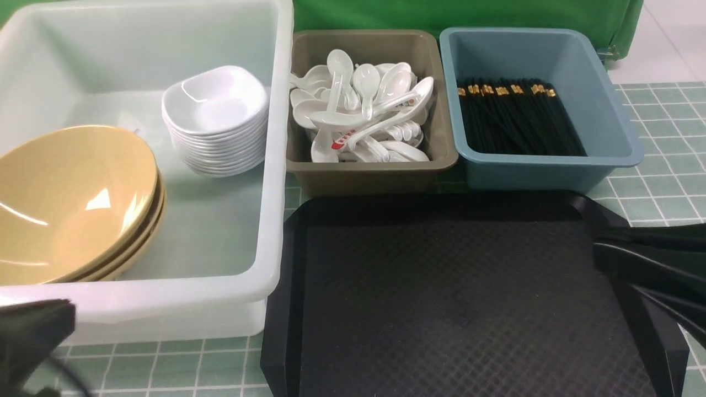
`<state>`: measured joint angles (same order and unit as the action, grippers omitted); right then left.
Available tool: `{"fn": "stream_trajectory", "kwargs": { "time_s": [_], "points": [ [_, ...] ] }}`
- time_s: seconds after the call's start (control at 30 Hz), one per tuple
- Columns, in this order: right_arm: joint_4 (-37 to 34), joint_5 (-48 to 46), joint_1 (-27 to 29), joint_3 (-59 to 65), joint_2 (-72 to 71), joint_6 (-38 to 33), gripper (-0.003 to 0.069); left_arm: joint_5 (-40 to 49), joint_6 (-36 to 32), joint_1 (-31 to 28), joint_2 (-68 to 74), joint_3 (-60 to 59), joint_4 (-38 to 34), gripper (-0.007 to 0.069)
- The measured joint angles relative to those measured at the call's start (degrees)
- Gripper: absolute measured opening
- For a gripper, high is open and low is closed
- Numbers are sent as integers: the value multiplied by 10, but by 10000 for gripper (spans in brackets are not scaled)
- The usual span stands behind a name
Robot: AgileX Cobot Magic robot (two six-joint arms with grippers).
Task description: On blue table put chopsticks spoon bowls plates into blue grey white boxes.
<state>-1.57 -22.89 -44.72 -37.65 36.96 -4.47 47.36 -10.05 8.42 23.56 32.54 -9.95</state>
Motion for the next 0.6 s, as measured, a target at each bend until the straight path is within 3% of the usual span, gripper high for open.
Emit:
{"fn": "stream_trajectory", "kwargs": {
  "time_s": [0.17,0.6],
  "points": [
    [-3,41,0,13,-3,3,69,-48,0,0,-70,-43,27,-12],
    [-5,43,0,13,-3,4,79,-56,0,0,-78,-44,32,-12]
  ]
}}
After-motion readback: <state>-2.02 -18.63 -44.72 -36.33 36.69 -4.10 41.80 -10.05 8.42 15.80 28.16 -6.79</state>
